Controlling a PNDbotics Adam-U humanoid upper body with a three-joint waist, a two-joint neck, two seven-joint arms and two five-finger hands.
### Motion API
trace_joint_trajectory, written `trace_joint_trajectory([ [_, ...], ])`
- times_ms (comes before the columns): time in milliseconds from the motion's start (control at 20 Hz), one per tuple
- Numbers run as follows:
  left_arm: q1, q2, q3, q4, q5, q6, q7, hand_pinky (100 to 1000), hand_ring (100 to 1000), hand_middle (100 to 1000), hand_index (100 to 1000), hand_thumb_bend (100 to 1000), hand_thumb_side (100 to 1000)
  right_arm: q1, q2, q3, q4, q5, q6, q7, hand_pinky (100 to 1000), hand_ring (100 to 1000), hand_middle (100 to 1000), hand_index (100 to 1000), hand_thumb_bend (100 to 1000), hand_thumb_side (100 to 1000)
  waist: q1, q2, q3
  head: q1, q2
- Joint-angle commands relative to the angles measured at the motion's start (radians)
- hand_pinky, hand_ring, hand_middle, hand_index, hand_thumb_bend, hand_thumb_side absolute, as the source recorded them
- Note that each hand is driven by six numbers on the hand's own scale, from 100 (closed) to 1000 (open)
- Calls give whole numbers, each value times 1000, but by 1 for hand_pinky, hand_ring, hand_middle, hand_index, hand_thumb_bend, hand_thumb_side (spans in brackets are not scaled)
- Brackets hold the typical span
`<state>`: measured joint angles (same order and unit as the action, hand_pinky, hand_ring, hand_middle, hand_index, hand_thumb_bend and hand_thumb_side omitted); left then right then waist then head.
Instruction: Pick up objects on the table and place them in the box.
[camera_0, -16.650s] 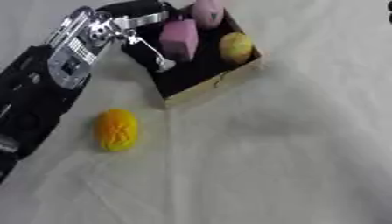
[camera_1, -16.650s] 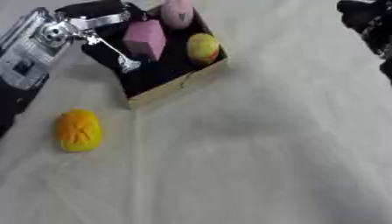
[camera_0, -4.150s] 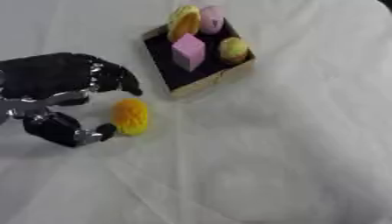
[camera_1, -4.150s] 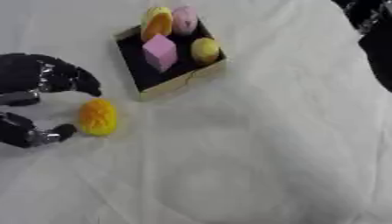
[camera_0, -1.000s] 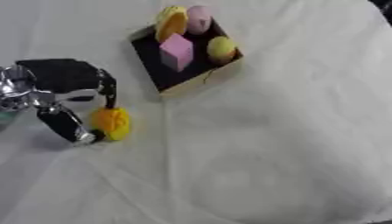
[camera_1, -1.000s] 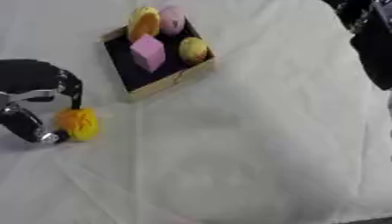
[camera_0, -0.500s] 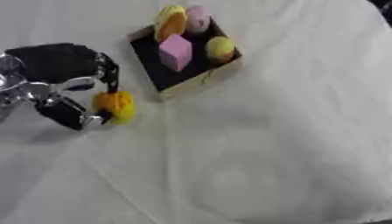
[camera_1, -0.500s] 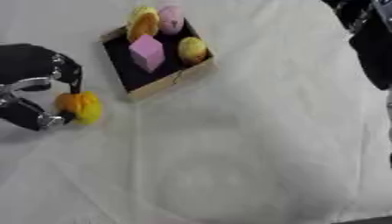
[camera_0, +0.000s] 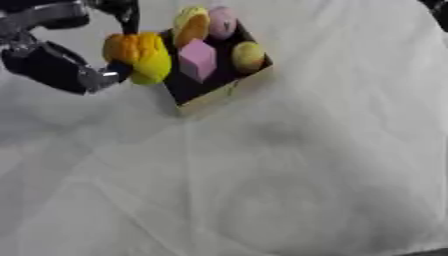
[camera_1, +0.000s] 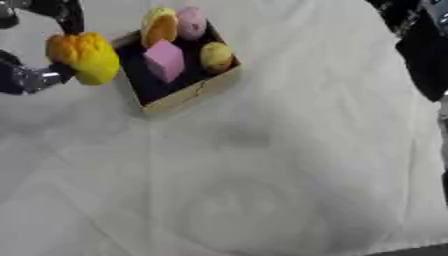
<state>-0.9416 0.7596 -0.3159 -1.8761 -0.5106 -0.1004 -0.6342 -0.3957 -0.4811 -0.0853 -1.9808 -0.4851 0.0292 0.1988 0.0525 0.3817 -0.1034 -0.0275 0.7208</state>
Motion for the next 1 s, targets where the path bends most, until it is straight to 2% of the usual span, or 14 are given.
trace_joint_trajectory([
  [50,-60,-34,19,66,-1,-7,28,698,635,586,555,100,176,-11,-28,-6,-19,-6,2,0,1000,901,579,785,100,530,12,-29,-7,5,-10],
  [500,-184,-202,10,363,-93,-65,126,697,627,585,563,100,185,-34,-27,3,-19,-10,4,9,1000,901,579,785,100,530,24,-18,-40,31,-40],
  [800,-211,-281,28,545,-199,-126,217,701,633,596,586,100,181,-46,-24,6,-19,-11,6,14,1000,902,579,784,100,528,30,-7,-60,38,-53],
  [1000,-222,-322,51,659,-226,-175,279,698,627,595,599,100,197,-53,-19,11,-19,-9,12,21,1000,902,578,784,100,527,36,1,-71,43,-63],
])
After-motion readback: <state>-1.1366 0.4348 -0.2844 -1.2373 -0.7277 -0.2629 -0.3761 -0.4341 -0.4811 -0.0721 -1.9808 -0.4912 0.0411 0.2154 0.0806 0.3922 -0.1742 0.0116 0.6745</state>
